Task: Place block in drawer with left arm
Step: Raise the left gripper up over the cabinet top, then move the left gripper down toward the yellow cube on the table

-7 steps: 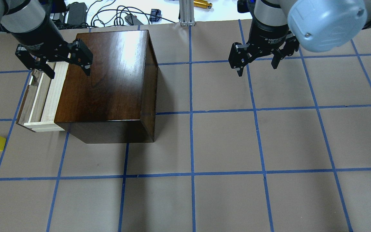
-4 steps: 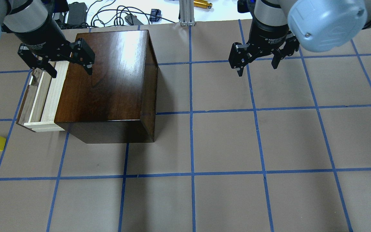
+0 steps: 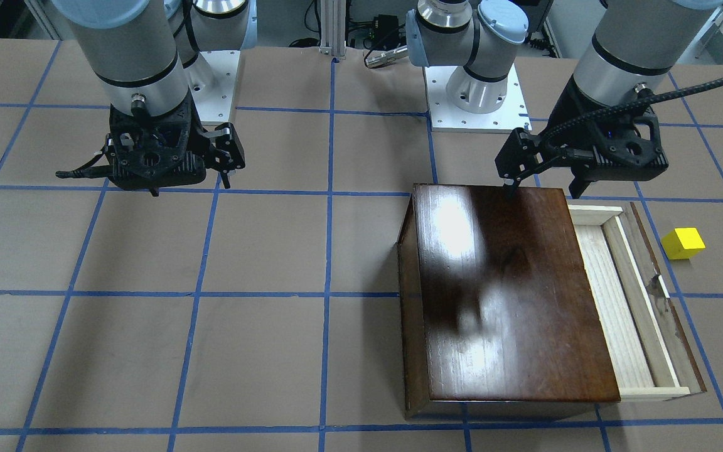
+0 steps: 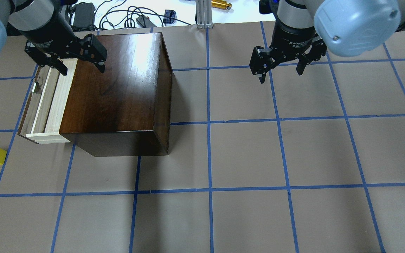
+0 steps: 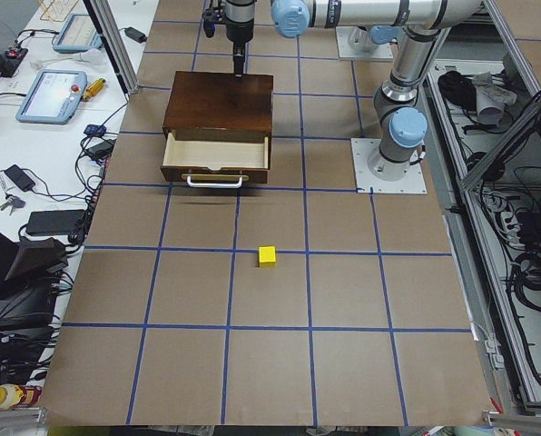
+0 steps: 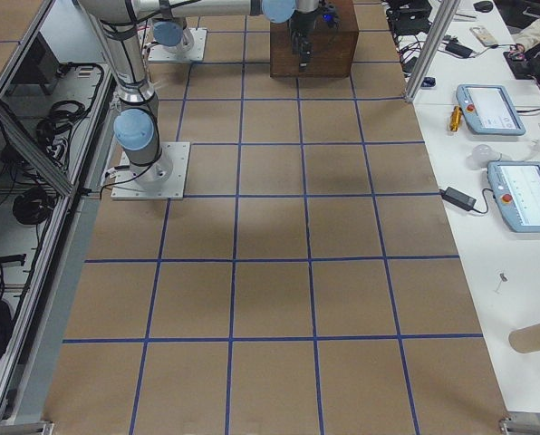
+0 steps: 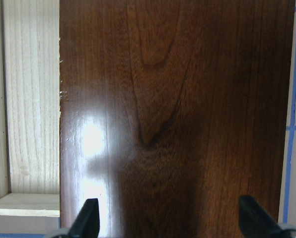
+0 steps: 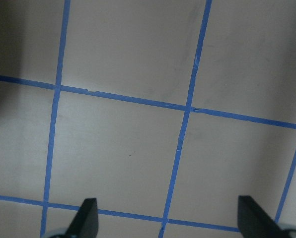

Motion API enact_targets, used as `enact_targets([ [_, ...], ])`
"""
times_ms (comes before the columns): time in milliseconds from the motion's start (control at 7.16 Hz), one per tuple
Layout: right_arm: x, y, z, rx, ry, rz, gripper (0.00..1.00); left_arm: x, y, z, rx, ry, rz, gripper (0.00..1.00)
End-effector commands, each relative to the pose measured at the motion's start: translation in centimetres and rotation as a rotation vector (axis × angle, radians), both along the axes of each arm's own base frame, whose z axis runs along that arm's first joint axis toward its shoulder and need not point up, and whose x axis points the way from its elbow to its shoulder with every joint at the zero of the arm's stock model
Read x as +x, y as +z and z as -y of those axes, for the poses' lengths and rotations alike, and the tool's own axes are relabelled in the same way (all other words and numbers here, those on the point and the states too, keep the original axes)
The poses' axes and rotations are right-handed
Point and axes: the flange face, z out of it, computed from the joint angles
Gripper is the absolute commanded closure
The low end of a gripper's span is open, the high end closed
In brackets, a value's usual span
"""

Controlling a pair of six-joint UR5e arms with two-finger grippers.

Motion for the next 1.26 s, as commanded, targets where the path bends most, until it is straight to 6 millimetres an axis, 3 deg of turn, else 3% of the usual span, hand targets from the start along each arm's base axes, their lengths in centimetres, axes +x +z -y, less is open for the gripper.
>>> enact_targets([
  [0,0.0,0.0,0.0,0.000,0.000,0.001,0.00,1.0,0.2,-0.6,0.007,-0.037,0.013,0.00],
  [140,0.0,0.0,0.0,0.000,-0.001,0.001,0.00,2.6,0.5,-0.8,0.011,-0.060,0.017,0.00],
  [419,0.0,0.0,0.0,0.000,-0.001,-0.001,0.00,8.5,0.4,-2.4,0.112,-0.111,0.016,0.00],
  [698,0.0,0.0,0.0,0.000,-0.001,-0.001,0.00,17.6,-0.5,-3.4,0.145,-0.218,-0.011,0.00],
  [1117,0.0,0.0,0.0,0.000,0.000,-0.001,0.00,30.6,-5.7,-6.7,0.176,-0.439,-0.092,0.00],
])
